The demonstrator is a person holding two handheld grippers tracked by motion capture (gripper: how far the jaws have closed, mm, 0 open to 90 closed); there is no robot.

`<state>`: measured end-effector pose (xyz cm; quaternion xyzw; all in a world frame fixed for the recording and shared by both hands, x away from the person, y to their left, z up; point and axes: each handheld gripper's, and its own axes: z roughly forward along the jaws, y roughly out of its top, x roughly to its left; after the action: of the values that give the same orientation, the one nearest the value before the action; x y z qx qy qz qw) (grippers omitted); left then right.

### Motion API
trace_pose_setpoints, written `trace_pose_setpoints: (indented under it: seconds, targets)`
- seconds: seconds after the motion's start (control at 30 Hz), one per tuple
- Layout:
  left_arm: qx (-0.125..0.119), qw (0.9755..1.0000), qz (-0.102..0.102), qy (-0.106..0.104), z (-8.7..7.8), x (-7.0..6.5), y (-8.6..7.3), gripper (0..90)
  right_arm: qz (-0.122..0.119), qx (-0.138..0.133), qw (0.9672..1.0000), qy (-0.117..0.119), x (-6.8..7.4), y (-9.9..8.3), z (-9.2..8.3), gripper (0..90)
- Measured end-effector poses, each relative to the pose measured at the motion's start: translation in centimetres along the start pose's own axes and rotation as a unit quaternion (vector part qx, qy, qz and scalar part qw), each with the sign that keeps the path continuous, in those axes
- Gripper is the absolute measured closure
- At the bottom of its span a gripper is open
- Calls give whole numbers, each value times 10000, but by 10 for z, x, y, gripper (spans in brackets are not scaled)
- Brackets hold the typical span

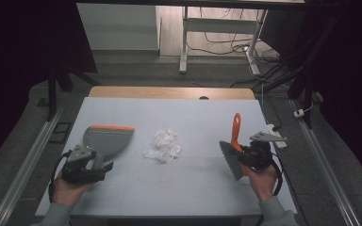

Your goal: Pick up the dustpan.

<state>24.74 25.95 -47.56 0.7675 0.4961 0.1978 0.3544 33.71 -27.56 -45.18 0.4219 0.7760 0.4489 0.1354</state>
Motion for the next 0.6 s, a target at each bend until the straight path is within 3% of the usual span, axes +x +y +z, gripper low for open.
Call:
trace_pose_setpoints:
  seconds: [0.13, 0.23, 0.43, 0.6]
  targets:
    - [308, 9988, -31, 372, -9, 9, 11, 222, -51, 6, 10000, -22, 0, 1, 0, 702]
    - [624, 9962, -123, 599, -8, 15, 15, 219, -59, 12, 10000, -6, 1, 1, 1, 702]
    - [1272, 9887, -393, 685, 14, 23, 16, 203, -79, 41, 10000, 31, 2, 2, 5, 702]
    - [1471, 9854, -558, 647, 31, 20, 16, 182, -169, 53, 9998, 47, 5, 3, 8, 702]
